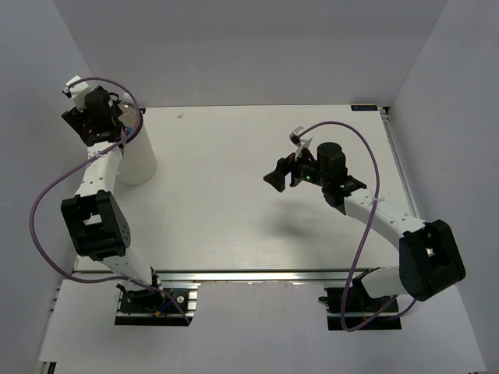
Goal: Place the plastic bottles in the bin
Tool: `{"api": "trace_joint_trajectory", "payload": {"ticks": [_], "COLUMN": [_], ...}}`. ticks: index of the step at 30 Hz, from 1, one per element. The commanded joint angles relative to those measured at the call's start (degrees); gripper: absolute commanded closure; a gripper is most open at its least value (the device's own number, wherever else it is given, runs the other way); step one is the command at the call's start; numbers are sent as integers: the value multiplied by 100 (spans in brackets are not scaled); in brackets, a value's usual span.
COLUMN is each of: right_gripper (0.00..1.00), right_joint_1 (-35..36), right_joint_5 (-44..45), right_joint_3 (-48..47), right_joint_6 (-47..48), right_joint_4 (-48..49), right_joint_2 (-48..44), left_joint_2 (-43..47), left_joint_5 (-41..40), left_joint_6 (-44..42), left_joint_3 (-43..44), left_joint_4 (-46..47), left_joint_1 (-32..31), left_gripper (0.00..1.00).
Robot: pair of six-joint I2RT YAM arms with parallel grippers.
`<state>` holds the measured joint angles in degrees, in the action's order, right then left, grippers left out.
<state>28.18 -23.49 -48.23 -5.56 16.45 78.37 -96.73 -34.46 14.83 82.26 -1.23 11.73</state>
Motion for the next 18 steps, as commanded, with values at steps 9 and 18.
{"api": "trace_joint_trajectory", "payload": {"ticks": [9,18], "right_gripper": [11,11], "right_joint_1": [-24,-251], "right_joint_5": [-112,538], "right_joint_3": [24,164], "right_joint_6": [-103,-1104], "right_joint_4": [148,61], "right_joint_2": [-225,-427], "left_joint_2": [874,1777], "left_joint_5": [-43,1405], "left_joint_6": [-393,854], "left_joint_3": [606,1154], "left_joint_4": [-315,-1819], "left_joint_1": [-13,-257], "left_gripper": [2,2]}}
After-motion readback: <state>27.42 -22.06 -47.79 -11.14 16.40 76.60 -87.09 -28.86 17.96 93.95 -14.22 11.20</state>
